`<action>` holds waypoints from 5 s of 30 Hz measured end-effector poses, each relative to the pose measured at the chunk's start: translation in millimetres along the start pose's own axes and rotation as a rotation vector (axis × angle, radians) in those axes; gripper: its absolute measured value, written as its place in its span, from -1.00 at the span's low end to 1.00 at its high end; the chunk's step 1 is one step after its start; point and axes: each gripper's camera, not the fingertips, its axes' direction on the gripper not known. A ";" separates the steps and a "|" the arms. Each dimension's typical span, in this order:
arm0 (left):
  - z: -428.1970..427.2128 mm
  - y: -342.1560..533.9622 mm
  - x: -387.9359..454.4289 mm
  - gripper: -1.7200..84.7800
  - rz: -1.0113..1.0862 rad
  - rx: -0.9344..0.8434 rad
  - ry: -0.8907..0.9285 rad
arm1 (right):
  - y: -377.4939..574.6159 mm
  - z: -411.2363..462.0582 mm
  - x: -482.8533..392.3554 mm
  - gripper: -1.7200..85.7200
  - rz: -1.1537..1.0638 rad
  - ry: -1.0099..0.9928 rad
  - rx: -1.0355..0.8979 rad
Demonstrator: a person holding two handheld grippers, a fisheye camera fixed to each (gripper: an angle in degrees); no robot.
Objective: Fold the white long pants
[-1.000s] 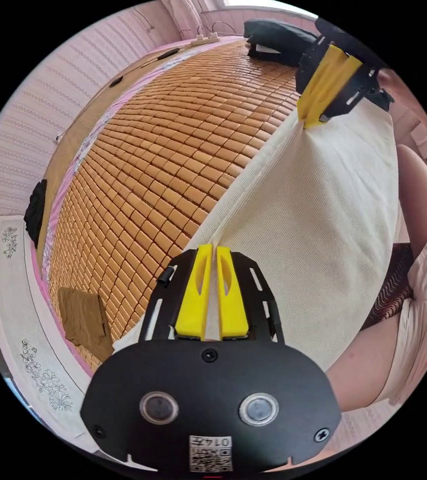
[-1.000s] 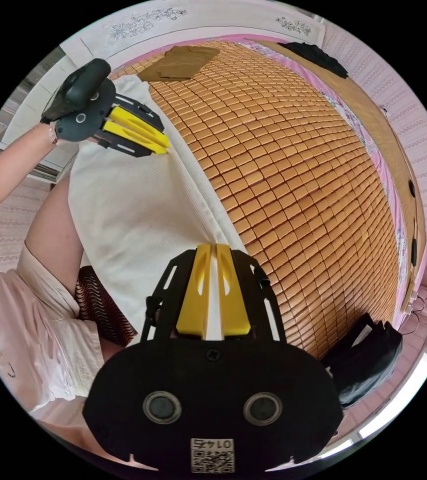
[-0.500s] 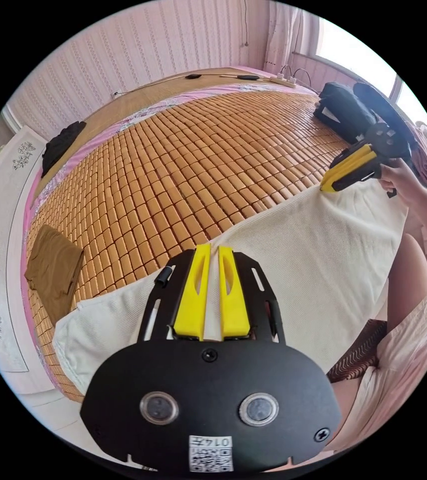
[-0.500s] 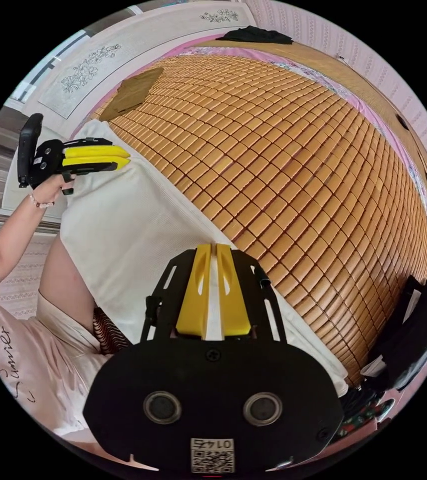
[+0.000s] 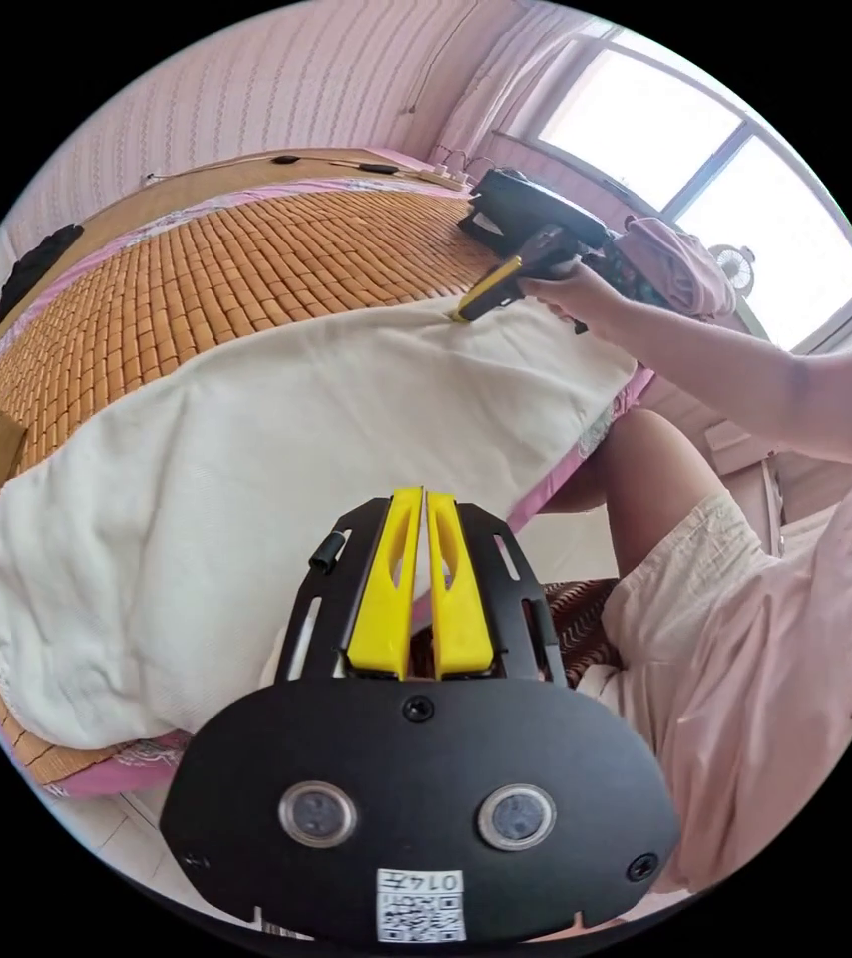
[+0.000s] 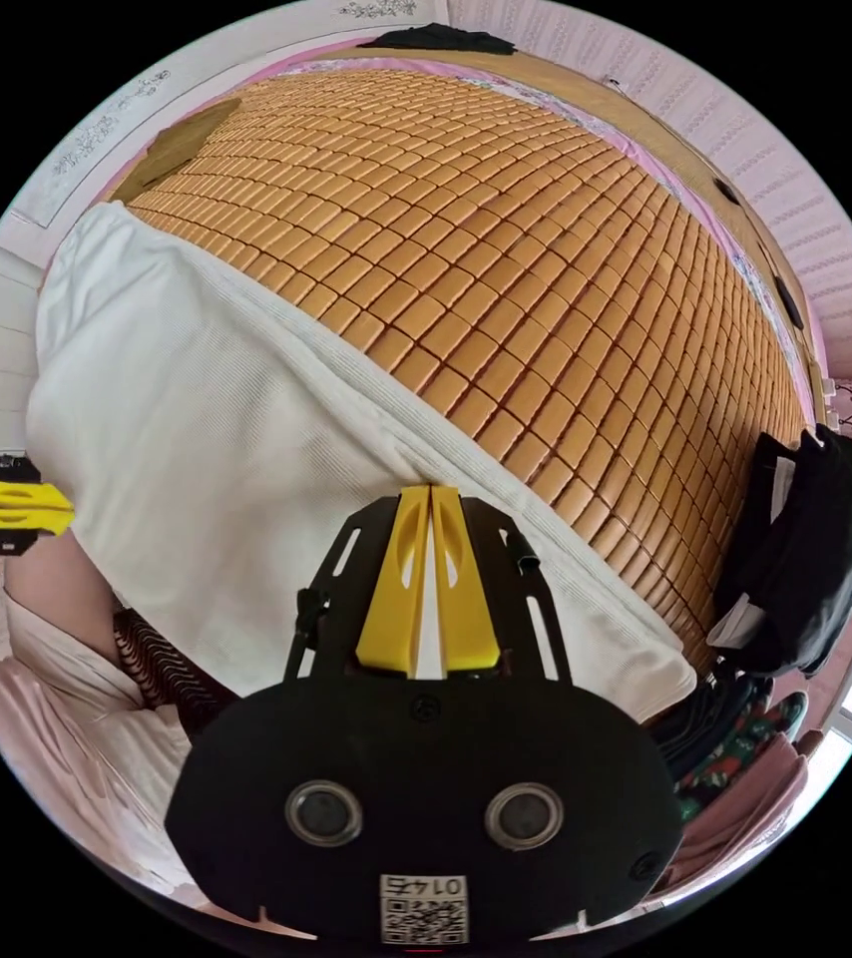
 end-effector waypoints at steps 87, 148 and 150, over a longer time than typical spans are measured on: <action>-5.4 50.5 77.4 -0.98 -0.343 0.137 -0.119 | 466.9 -127.6 260.2 -0.61 0.861 -0.319 0.333; -110.5 173.2 -37.3 -0.74 -0.511 0.280 -0.211 | 128.7 -91.5 -185.5 -0.72 -0.413 -0.258 0.308; -98.5 160.4 -46.0 -0.75 -0.506 0.230 -0.209 | 84.1 -80.6 -202.5 -0.71 -0.451 -0.152 0.295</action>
